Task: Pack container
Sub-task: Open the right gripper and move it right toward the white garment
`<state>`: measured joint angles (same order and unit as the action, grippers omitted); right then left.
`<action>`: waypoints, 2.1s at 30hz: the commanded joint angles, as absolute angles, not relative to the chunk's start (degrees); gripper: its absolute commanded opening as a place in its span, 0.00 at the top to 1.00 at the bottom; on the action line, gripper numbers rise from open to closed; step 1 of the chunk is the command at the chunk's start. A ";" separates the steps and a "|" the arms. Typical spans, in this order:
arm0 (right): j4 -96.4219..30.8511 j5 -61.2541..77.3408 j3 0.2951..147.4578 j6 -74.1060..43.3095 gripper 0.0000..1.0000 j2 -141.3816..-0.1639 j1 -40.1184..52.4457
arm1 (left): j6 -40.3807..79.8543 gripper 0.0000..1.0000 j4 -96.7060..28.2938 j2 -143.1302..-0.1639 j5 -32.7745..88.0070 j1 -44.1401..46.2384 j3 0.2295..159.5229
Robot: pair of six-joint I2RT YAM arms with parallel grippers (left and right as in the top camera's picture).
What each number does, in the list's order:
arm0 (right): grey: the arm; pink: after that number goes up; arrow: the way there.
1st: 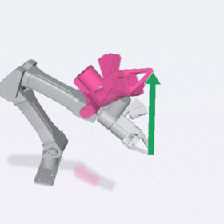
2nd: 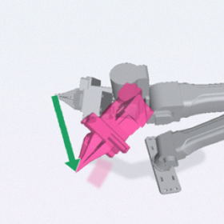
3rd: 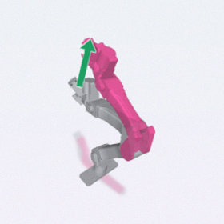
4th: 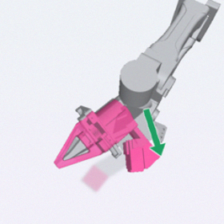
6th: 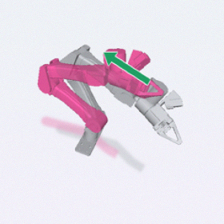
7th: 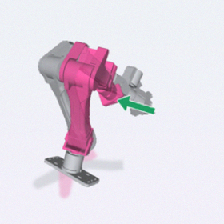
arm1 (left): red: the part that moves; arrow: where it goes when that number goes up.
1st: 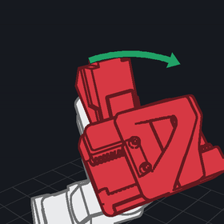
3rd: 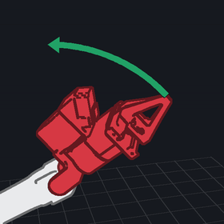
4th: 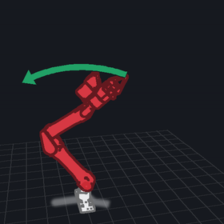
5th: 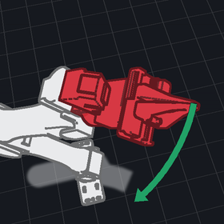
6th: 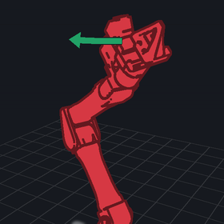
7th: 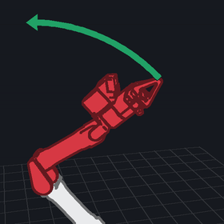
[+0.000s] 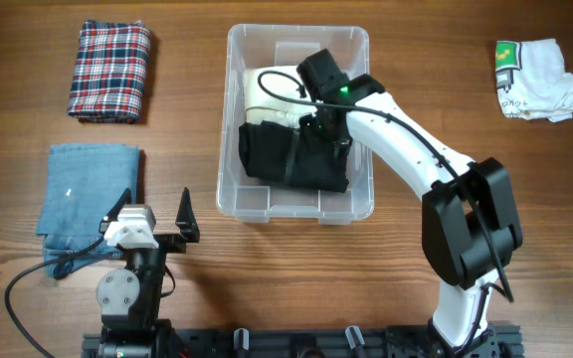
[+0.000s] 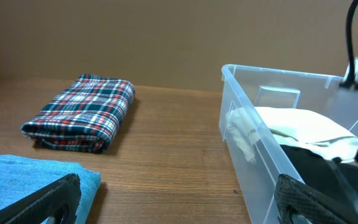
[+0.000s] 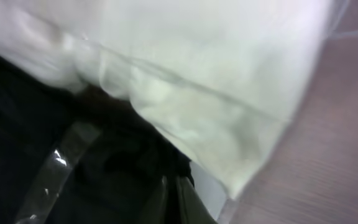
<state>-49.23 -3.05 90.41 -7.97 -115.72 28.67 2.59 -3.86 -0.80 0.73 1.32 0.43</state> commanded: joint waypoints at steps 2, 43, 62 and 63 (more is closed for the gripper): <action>-53.39 -4.14 101.78 -9.04 0.83 -107.83 27.07 | 1.72 0.00 -4.21 -0.38 0.38 0.99 0.32; -23.99 -1.10 104.51 0.25 0.96 -129.23 -28.47 | 1.72 0.00 -4.23 -0.38 0.38 0.99 0.32; -23.86 7.79 104.51 0.03 0.96 -135.39 -28.80 | 1.72 0.00 -4.23 -0.38 0.38 0.99 0.32; -24.58 7.79 104.51 0.01 0.96 -135.70 -28.80 | 1.72 0.00 -4.21 -0.38 0.38 0.99 0.32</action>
<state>-23.00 6.11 104.64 -0.30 -132.94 -28.93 2.59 -3.88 -0.80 0.71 1.32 0.43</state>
